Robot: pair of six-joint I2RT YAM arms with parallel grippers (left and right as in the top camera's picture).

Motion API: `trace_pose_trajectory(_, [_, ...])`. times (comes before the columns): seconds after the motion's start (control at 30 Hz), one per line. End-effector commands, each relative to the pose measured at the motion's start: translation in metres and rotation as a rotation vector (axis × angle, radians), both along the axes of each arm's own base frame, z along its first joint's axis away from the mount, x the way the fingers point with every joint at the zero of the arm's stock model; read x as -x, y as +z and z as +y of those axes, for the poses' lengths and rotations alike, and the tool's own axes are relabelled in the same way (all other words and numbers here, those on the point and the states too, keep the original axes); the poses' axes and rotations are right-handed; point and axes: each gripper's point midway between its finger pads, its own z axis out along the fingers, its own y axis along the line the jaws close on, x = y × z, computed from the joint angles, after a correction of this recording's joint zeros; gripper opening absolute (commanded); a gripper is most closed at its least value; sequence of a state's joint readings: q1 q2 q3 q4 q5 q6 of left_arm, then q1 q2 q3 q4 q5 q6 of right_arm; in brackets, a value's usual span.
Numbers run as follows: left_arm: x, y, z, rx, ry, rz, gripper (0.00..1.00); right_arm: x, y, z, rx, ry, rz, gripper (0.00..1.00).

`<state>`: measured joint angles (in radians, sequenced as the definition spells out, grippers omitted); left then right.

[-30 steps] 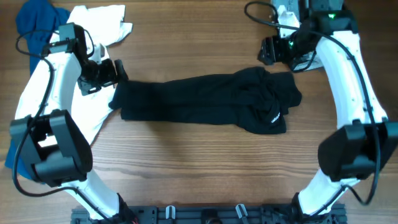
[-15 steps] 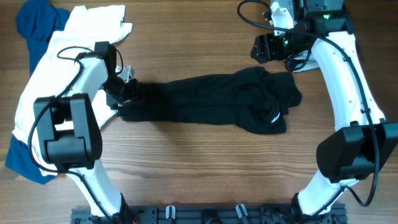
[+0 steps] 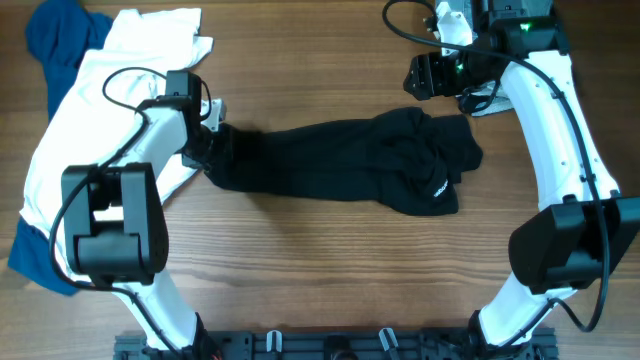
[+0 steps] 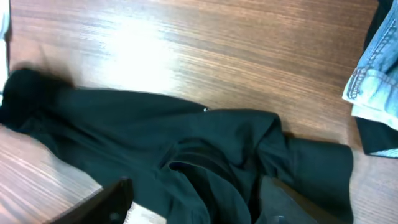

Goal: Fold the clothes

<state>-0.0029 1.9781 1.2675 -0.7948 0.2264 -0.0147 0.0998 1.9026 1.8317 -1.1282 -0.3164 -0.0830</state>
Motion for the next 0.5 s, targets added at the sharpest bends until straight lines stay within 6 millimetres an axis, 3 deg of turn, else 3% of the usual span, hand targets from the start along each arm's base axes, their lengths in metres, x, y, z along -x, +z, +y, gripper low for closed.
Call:
trace_pose_trajectory(0.0, [0.013, 0.029, 0.007, 0.004, 0.016, 0.086, 0.04, 0.012, -0.035, 0.002, -0.033, -0.054, 0.119, 0.42])
trace_pose_trajectory(0.13, [0.011, 0.086, 0.012, -0.027, 0.017, 0.039, 0.04, 0.029, -0.069, 0.01, -0.071, -0.062, 0.201, 0.16])
trace_pose_trajectory(0.2, [0.015, 0.102, 0.014, -0.041, 0.015, 0.021, 0.04, 0.038, -0.085, 0.013, -0.088, -0.058, 0.231, 0.12])
trace_pose_trajectory(0.3, [0.023, 0.108, 0.008, -0.042, -0.002, 0.031, 0.04, 0.043, -0.101, 0.012, -0.09, -0.077, 0.252, 0.09])
trace_pose_trajectory(0.47, [0.018, 0.108, -0.047, -0.037, -0.102, -0.015, 0.04, 0.038, -0.099, 0.013, -0.099, -0.079, 0.23, 0.1])
